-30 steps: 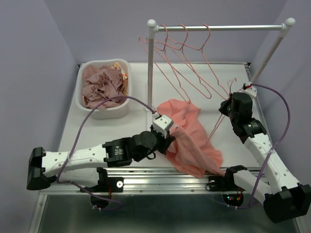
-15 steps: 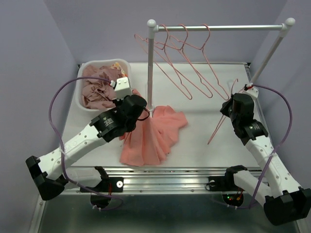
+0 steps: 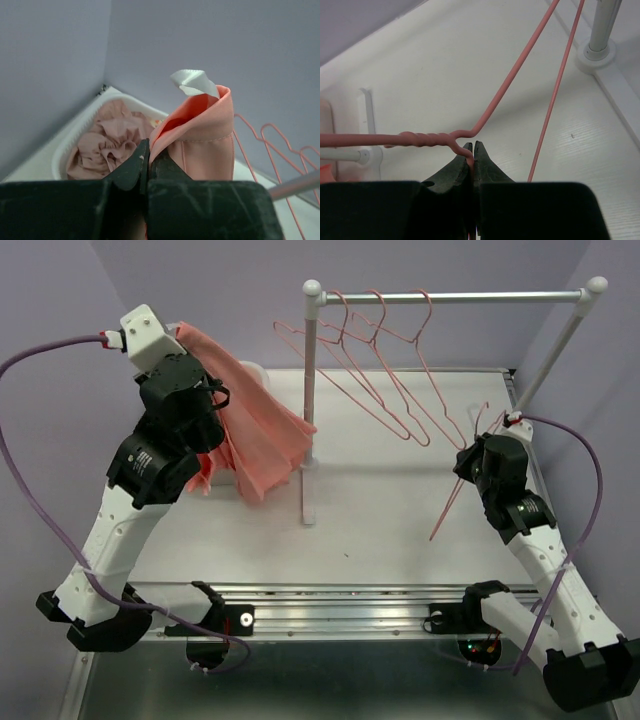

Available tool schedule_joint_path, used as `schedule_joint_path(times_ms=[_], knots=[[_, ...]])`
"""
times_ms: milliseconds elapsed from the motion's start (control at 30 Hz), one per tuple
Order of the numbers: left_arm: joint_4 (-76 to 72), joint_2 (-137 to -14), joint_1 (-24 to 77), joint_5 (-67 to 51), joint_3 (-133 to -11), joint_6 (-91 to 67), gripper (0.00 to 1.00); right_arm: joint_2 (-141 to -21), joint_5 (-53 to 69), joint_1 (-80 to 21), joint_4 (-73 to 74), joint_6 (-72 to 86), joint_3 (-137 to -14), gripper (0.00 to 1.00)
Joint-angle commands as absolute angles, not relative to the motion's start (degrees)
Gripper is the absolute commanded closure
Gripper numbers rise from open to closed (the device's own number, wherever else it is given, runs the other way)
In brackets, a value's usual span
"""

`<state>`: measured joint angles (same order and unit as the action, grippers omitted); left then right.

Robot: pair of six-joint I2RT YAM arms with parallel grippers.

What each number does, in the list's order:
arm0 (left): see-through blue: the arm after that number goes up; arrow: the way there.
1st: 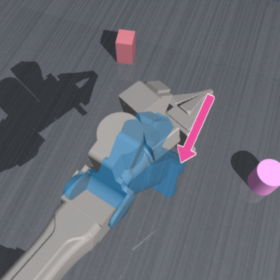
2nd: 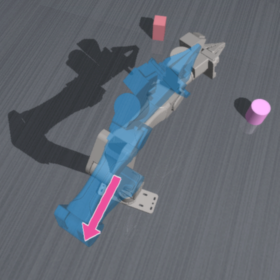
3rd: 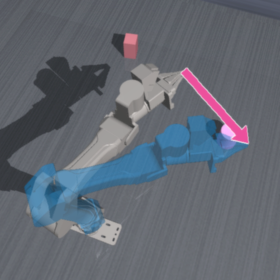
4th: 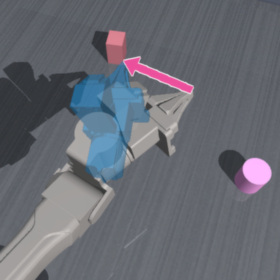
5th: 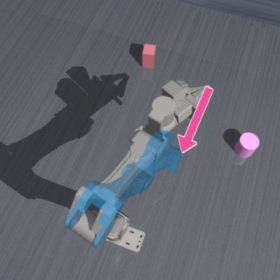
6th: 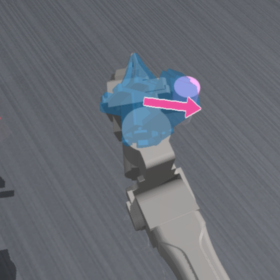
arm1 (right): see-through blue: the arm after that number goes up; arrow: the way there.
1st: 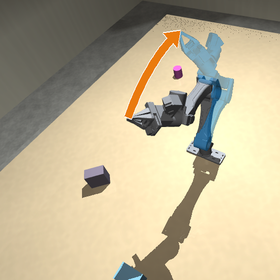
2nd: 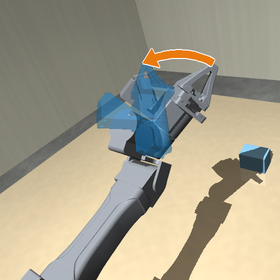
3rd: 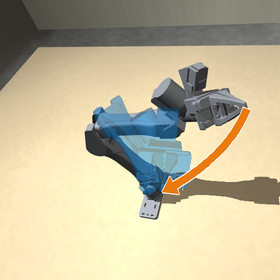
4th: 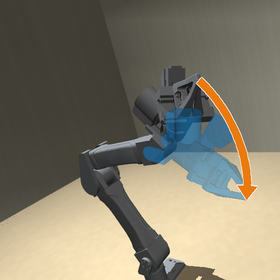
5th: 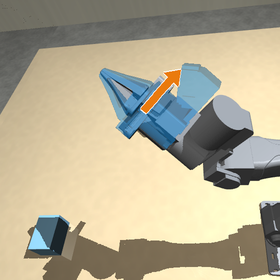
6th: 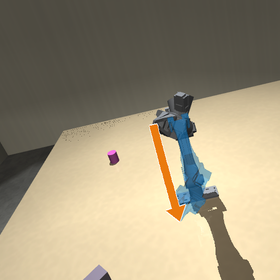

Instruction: Remove the skirt from the hanger

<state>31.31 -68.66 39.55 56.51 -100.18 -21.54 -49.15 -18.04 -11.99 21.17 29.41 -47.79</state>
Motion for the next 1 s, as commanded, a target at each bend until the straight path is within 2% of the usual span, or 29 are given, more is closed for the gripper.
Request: schedule_joint_path(times_ms=[0, 33, 167, 533, 733, 900, 967], knots=[[19.0, -69.6, 36.8, 64.4, -106.3, -8.8, 1.0, -48.6, -17.5, -11.7, 20.4, 28.6, -47.2, 0.99], [7.8, -71.0, 35.2, 66.4, -106.4, 1.7, 1.0, -48.2, -17.7, -11.7, 20.4, 28.4, -47.2, 0.99], [-2.2, -74.1, 32.7, 65.7, -108.4, 10.2, 1.0, -47.7, -17.5, -11.7, 20.4, 28.4, -47.3, 0.99], [-5.1, -92.0, 23.4, 56.9, -134.0, 19.0, 1.0, -48.4, -17.8, -11.7, 19.8, 28.4, -47.1, 0.99], [-9.4, -96.4, 22.5, 55.6, -140.1, 21.0, 1.0, -48.5, -18.5, -11.7, 19.8, 28.1, -46.8, 0.99], [-13.4, -94.0, 22.0, 55.3, -131.6, 19.3, 1.0, -48.3, -18.5, -11.7, 19.6, 28.3, -46.7, 0.99], [-13.3, -94.8, 21.2, 53.6, -133.1, 18.3, 1.0, -48.2, -18.3, -11.7, 19.6, 28.1, -46.7, 0.99]])
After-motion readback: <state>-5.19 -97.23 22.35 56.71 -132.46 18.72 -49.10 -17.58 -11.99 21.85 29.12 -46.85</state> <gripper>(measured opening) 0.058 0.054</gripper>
